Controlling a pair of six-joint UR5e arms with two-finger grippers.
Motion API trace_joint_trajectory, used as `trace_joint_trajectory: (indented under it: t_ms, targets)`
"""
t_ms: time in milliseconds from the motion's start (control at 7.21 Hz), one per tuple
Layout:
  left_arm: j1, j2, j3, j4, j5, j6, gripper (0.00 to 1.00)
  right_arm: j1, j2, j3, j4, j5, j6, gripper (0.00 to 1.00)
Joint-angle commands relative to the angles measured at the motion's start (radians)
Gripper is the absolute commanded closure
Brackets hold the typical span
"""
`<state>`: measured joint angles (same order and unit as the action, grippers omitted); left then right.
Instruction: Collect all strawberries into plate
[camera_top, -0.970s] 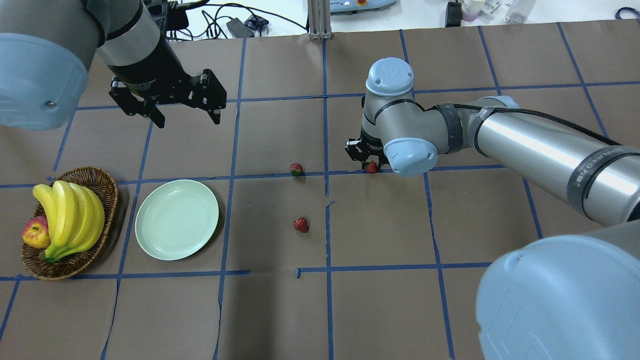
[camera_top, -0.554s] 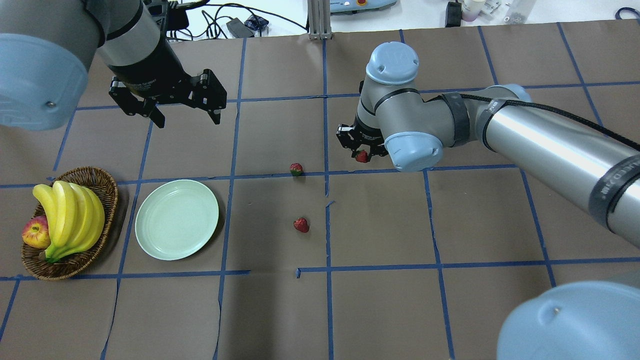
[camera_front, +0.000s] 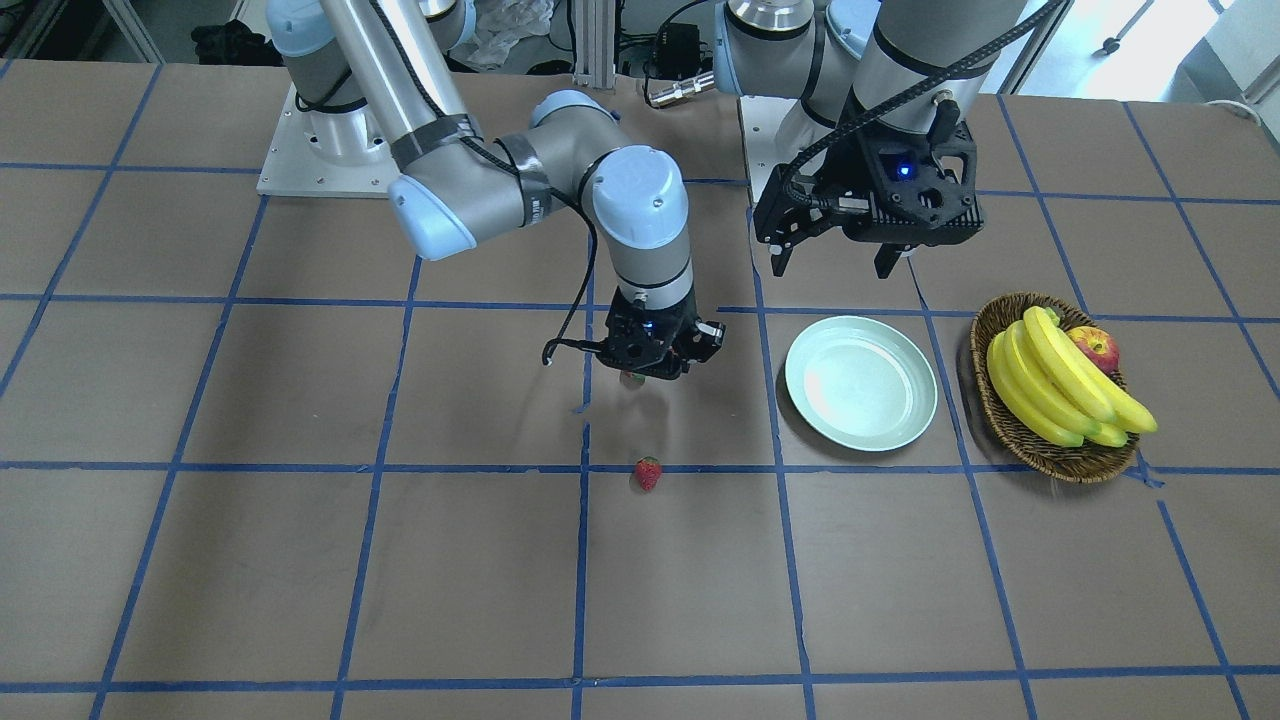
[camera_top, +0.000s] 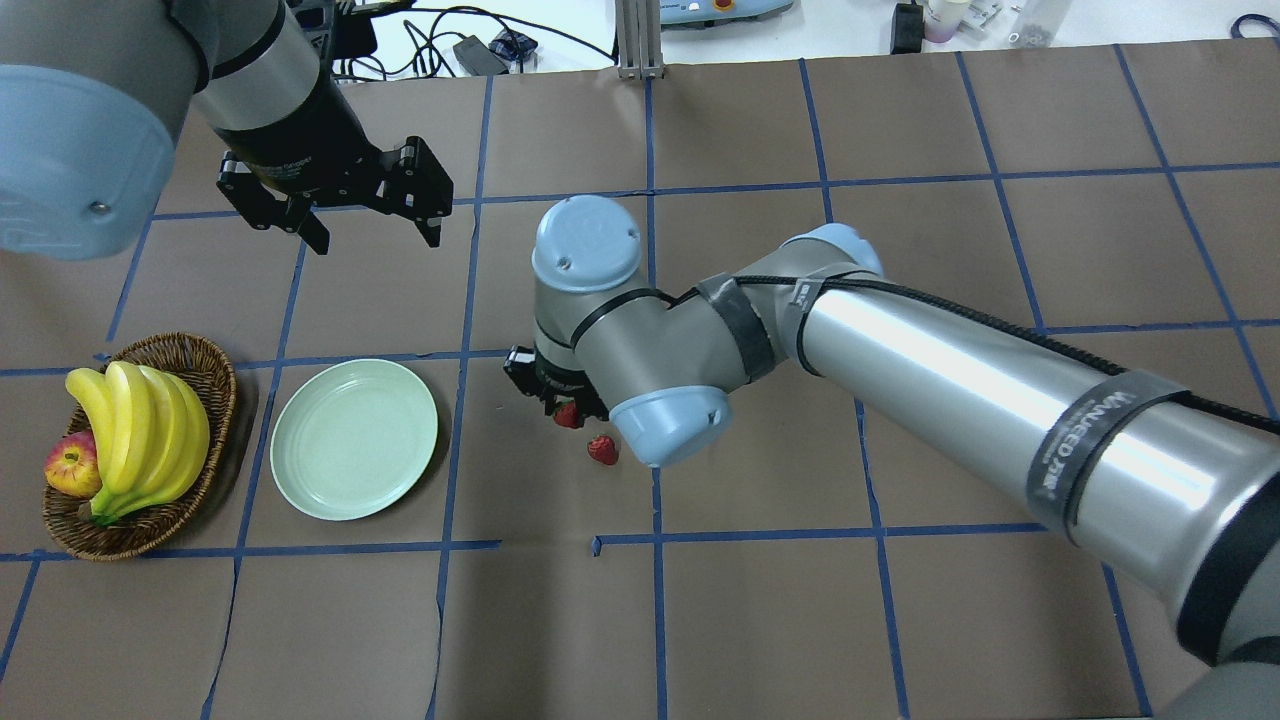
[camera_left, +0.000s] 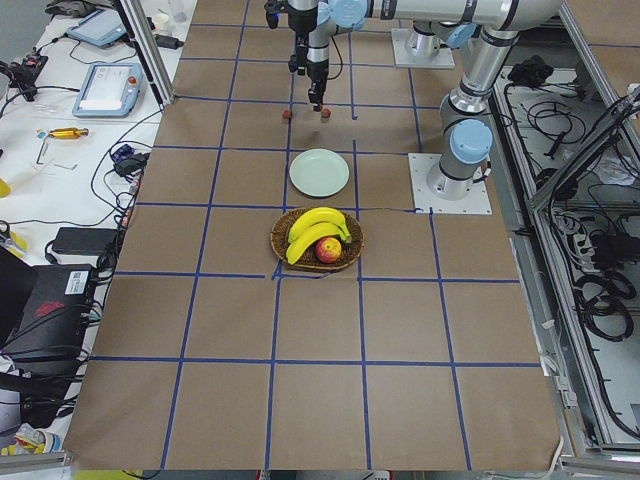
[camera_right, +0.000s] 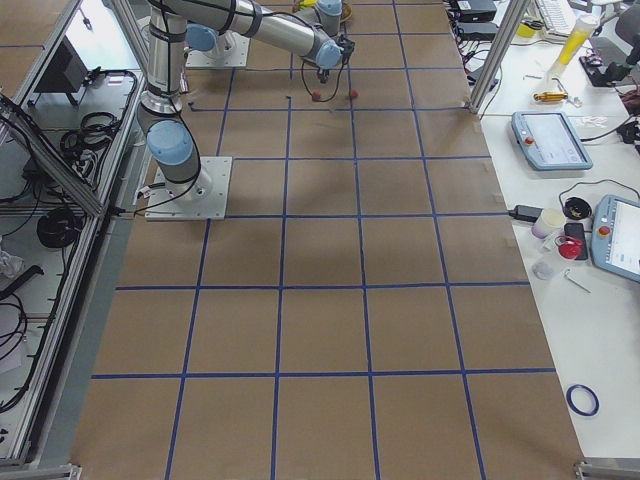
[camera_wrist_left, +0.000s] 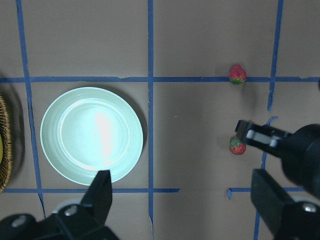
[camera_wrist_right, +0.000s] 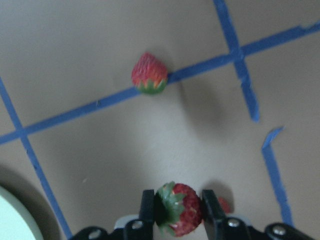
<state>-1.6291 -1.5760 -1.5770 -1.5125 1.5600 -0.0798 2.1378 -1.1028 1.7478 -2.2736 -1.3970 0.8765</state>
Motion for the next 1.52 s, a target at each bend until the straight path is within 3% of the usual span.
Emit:
trace_joint_trajectory:
  t_ms: [0,139,277,554,693,970,1248,1386]
  targets:
    - [0.000,-0.001,-0.002,0.000,0.000,0.000,0.00,0.045,0.072,-0.010,-0.055,-0.014,0.019,1.00]
    - [0.000,0.001,-0.002,0.000,0.000,0.000,0.00,0.044,0.061,-0.020,-0.055,-0.039,0.016,0.42]
    - [0.000,-0.001,-0.002,0.000,0.000,0.000,0.00,0.044,0.032,-0.028,-0.041,-0.113,0.009,0.00]
    - [0.000,0.001,0.000,0.000,0.000,0.000,0.00,0.007,-0.052,-0.018,-0.003,-0.180,-0.115,0.00]
    - [0.000,0.002,0.000,0.000,0.002,0.000,0.00,-0.074,-0.099,-0.016,0.146,-0.219,-0.245,0.00]
    - [0.000,0.002,0.000,0.000,0.002,0.000,0.00,-0.360,-0.256,-0.019,0.375,-0.214,-0.618,0.00]
    - [0.000,0.001,0.000,0.000,0.000,0.000,0.00,-0.508,-0.356,-0.022,0.474,-0.226,-0.895,0.00]
    - [0.000,0.002,-0.002,0.000,0.002,0.000,0.00,-0.533,-0.383,-0.034,0.488,-0.218,-0.902,0.00]
